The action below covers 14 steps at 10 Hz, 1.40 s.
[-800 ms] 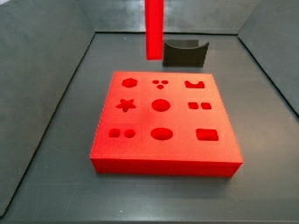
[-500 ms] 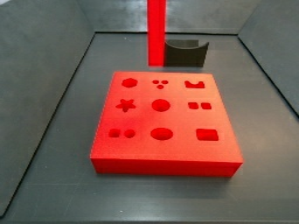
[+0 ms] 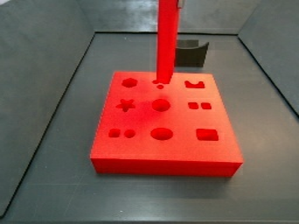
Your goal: Insert the arch object.
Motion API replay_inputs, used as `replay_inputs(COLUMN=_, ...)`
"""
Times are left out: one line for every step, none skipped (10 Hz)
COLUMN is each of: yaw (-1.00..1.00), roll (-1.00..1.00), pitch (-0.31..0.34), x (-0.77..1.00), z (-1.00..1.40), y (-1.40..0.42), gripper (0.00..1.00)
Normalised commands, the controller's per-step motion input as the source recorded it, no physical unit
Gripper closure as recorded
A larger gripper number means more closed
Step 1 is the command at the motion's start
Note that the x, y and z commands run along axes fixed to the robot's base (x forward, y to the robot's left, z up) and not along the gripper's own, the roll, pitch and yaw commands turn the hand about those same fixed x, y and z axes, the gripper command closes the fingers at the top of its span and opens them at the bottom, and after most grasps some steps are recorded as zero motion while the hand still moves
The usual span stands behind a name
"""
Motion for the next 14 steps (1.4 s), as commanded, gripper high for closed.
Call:
replay_inputs(yaw=-0.97, roll=0.0, pitch=0.0, x=0.09, z=0.03, y=0.06, gripper=1.0)
replay_inputs(yaw=-0.95, roll=-0.01, pitch=0.0, x=0.12, z=0.08, y=0.06, gripper=1.0)
replay_inputs(yaw=-0.94, roll=0.0, pitch=0.0, x=0.11, z=0.06, y=0.07, gripper=1.0)
replay_inputs(yaw=-0.94, roll=0.0, pitch=0.007, x=0.09, z=0.03, y=0.08, gripper=1.0)
replay_inputs(yaw=-0.92, roll=0.0, pitch=0.02, x=0.07, z=0.0, y=0.1, gripper=1.0)
replay_inputs(yaw=-0.91, roll=0.0, pitch=0.011, x=0.11, z=0.0, y=0.12, gripper=1.0)
replay_inputs(yaw=-0.9, roll=0.0, pitch=0.016, x=0.15, z=0.0, y=0.12, gripper=1.0)
replay_inputs(yaw=-0.89, roll=0.0, pitch=0.061, x=0.11, z=-0.02, y=0.11, gripper=1.0)
replay_inputs(yaw=-0.9, roll=-0.01, pitch=0.086, x=0.08, z=-0.08, y=0.1, gripper=1.0)
replay_inputs(yaw=-0.89, roll=0.0, pitch=0.089, x=0.07, z=-0.13, y=0.12, gripper=1.0)
replay_inputs(yaw=-0.89, roll=0.0, pitch=0.099, x=0.07, z=-0.18, y=0.14, gripper=1.0)
replay_inputs(yaw=-0.72, roll=-0.08, pitch=0.143, x=0.28, z=-0.31, y=0.04, gripper=1.0)
replay_inputs(yaw=-0.67, roll=-0.1, pitch=0.161, x=0.31, z=-0.29, y=0.02, gripper=1.0)
replay_inputs(yaw=-0.71, roll=-0.11, pitch=0.15, x=0.28, z=-0.27, y=0.02, gripper=1.0)
